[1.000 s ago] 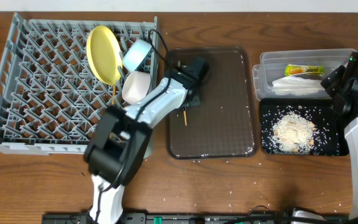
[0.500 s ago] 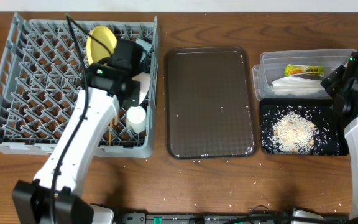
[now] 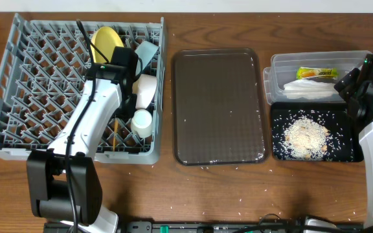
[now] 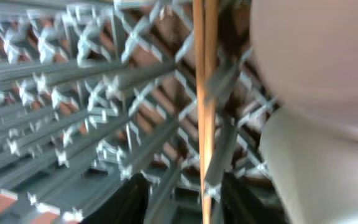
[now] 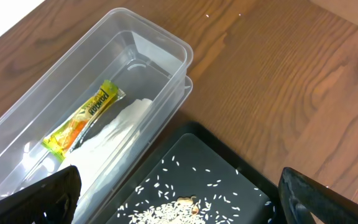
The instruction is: Sort waste into correct bins and load items into the dishwasher
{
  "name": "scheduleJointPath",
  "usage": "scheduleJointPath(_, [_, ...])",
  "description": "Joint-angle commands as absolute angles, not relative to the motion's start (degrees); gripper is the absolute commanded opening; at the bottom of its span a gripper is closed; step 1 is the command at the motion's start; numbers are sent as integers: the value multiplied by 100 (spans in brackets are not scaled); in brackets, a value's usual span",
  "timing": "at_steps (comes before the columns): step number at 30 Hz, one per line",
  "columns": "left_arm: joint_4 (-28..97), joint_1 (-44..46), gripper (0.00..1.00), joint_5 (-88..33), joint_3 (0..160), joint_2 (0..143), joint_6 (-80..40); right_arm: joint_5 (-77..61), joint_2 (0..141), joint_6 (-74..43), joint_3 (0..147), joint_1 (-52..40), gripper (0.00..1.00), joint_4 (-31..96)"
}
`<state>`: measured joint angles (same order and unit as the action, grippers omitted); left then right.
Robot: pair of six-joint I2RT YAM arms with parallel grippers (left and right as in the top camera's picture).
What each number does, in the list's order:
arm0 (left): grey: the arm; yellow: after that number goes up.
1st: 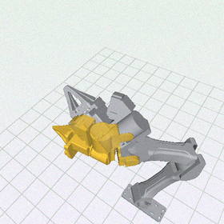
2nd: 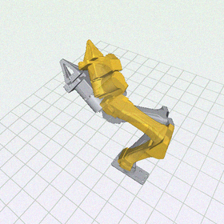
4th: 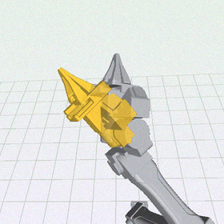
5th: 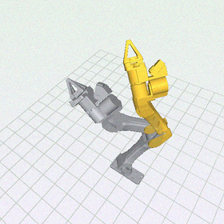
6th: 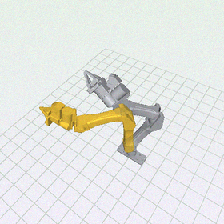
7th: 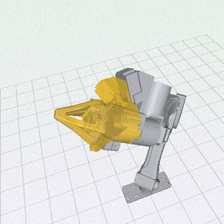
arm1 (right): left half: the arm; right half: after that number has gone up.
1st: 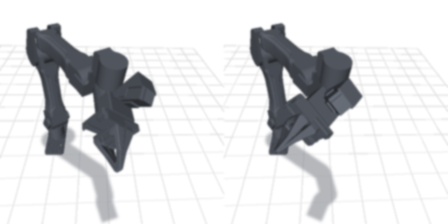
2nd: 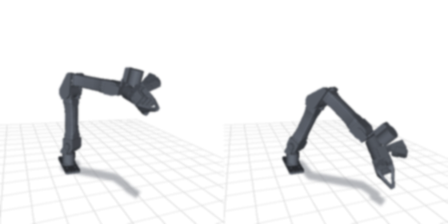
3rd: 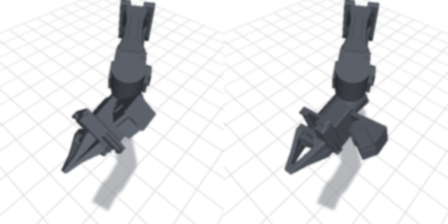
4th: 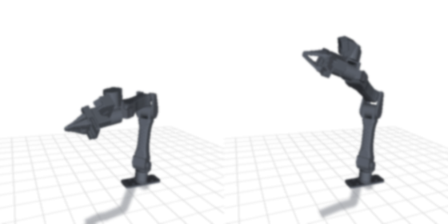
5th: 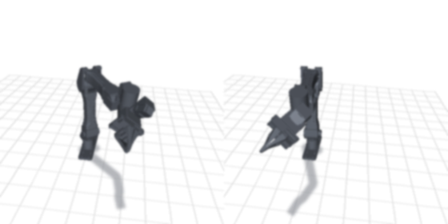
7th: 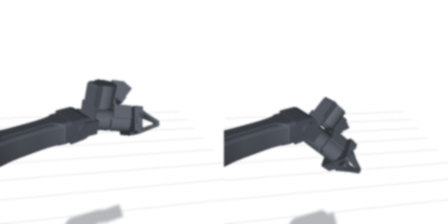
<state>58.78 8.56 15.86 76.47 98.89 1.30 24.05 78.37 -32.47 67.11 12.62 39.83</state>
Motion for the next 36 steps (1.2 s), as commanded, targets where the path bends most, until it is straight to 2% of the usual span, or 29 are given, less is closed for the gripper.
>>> scheduleJointPath(1, [6139,845,44,1413,7865,9465,-178,2504,7865,-3319,6720,1269,99,3990])
scheduleJointPath(2, [6121,858,47,1225,7874,9258,-178,2504,7865,-3319,6720,1269,99,3992])
scheduleJointPath(4, [6058,886,68,631,7874,8547,-228,2504,7865,-3319,6720,1269,99,3990])
scheduleJointPath(6, [6086,886,72,279,7874,7979,-290,2504,7865,-3319,6720,1269,99,3992])
scheduleJointPath(8, [6263,886,82,91,7874,7288,-290,2504,7867,-3319,6720,1269,99,3990])
scheduleJointPath(12, [6427,886,85,-67,7872,6296,-392,2504,7865,-3319,6720,1269,99,3990])
scheduleJointPath(20, [6521,882,88,-75,7861,5706,-349,2504,7865,-3319,6720,1269,99,3990])
scheduleJointPath(21, [6375,880,93,73,7819,5677,-346,2504,7865,-3319,6720,1269,99,3990])
scheduleJointPath(28, [4394,93,93,187,6195,4198,126,2504,7865,-3319,6720,1269,99,3990])
scheduleJointPath(36, [1234,-768,94,-115,2593,1756,338,2504,7867,-3319,6720,1269,99,3990])
